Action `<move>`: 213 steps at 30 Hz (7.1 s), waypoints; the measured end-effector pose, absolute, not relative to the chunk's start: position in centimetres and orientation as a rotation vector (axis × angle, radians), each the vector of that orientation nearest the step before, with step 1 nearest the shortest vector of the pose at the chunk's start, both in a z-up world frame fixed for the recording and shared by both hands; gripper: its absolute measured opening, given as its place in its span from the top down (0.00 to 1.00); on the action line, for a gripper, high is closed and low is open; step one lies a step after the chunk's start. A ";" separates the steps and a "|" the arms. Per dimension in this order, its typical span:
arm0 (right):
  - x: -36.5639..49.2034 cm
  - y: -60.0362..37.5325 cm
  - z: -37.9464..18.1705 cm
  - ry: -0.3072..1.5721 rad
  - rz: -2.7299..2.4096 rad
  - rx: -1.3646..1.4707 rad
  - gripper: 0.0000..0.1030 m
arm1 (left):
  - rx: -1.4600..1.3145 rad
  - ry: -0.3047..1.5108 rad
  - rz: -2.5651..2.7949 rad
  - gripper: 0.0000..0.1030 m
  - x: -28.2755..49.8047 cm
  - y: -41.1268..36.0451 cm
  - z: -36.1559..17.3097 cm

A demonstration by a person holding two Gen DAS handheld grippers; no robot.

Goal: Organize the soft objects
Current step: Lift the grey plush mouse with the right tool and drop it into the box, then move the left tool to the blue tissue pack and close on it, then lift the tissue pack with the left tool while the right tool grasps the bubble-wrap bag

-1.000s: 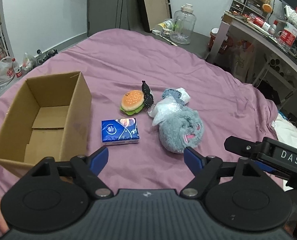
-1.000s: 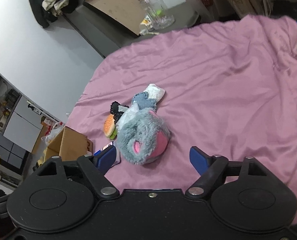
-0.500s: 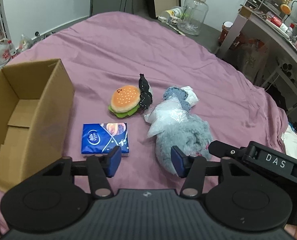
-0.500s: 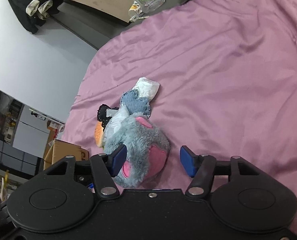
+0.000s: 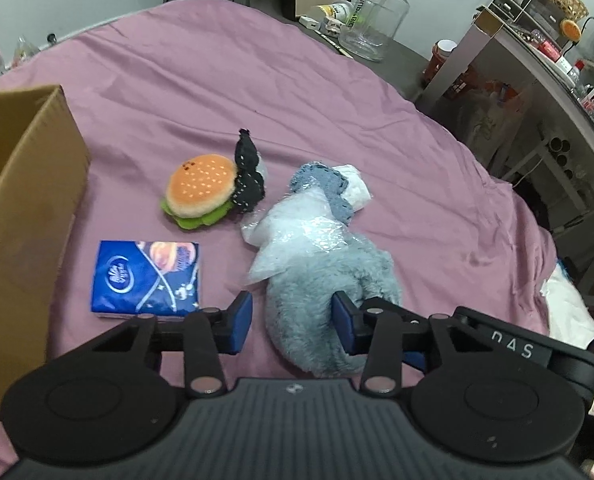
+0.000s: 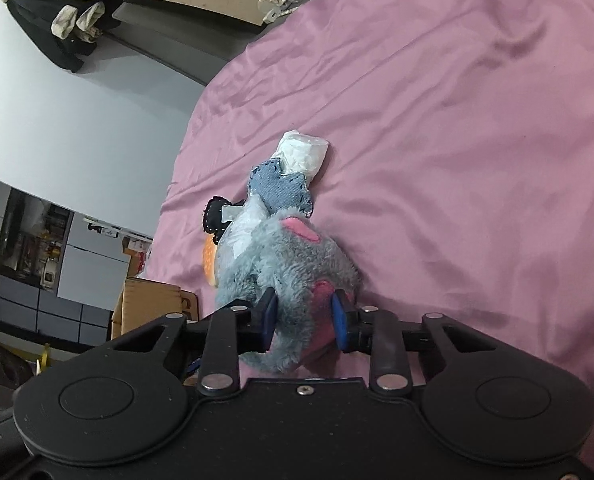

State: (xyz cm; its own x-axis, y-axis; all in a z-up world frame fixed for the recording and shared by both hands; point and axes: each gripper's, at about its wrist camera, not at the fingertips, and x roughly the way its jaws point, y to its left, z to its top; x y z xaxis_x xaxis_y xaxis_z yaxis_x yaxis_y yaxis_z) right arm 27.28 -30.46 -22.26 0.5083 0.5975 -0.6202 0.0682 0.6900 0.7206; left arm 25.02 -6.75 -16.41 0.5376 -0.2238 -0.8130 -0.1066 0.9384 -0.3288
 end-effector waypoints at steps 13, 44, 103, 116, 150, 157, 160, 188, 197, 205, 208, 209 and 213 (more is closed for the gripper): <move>24.6 -29.5 -18.5 0.941 0.384 0.676 0.78 | -0.395 0.962 -0.106 0.80 22.9 -6.4 -14.5; 22.2 -13.2 -8.3 0.784 0.474 0.427 0.78 | -0.542 0.712 -0.089 0.80 17.1 6.5 -6.2; 25.7 -9.2 -9.0 0.935 0.501 0.358 0.43 | -0.655 0.800 0.235 0.57 20.7 17.2 -10.9; 25.0 -17.5 -9.2 0.910 0.405 0.363 0.38 | -0.504 0.807 0.138 0.52 21.0 10.1 -9.0; 29.8 -25.2 -19.4 1.041 0.344 0.403 0.38 | -0.263 1.009 0.091 0.52 25.9 -2.8 -15.3; 30.5 -25.0 -20.3 1.054 0.387 0.394 0.41 | -0.232 1.058 0.147 0.52 26.9 -2.9 -17.6; 30.5 -24.9 -20.4 1.054 0.396 0.386 0.46 | -0.206 1.058 0.164 0.52 27.2 -3.0 -17.8; 27.3 -25.8 -17.1 0.960 0.275 0.355 0.69 | -0.173 1.057 0.152 0.40 25.9 -3.1 -18.9; 25.1 -26.4 -16.3 0.959 0.207 0.362 0.69 | -0.218 1.038 0.108 0.53 24.8 -2.7 -17.9; 24.3 -26.7 -16.1 0.947 0.171 0.362 0.69 | -0.179 1.038 0.116 0.23 24.5 -3.4 -19.0; 24.2 -26.8 -16.4 0.962 0.158 0.365 0.69 | -0.168 1.039 0.119 0.19 25.1 -3.7 -19.4; 24.2 -26.8 -16.5 0.964 0.156 0.365 0.69 | -0.161 1.039 0.124 0.19 25.2 -3.8 -19.5; 24.0 -26.7 -16.3 0.957 0.156 0.360 0.69 | -0.178 1.029 0.137 0.26 25.2 -3.5 -19.5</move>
State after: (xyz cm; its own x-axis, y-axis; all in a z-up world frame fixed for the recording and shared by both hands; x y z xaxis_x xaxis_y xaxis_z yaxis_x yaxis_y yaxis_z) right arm 24.01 -26.72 -16.29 0.5702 0.2875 -0.7696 0.0278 0.9295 0.3678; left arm 25.17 -3.53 -19.54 0.5090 0.0301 -0.8602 -0.1968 0.9770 -0.0822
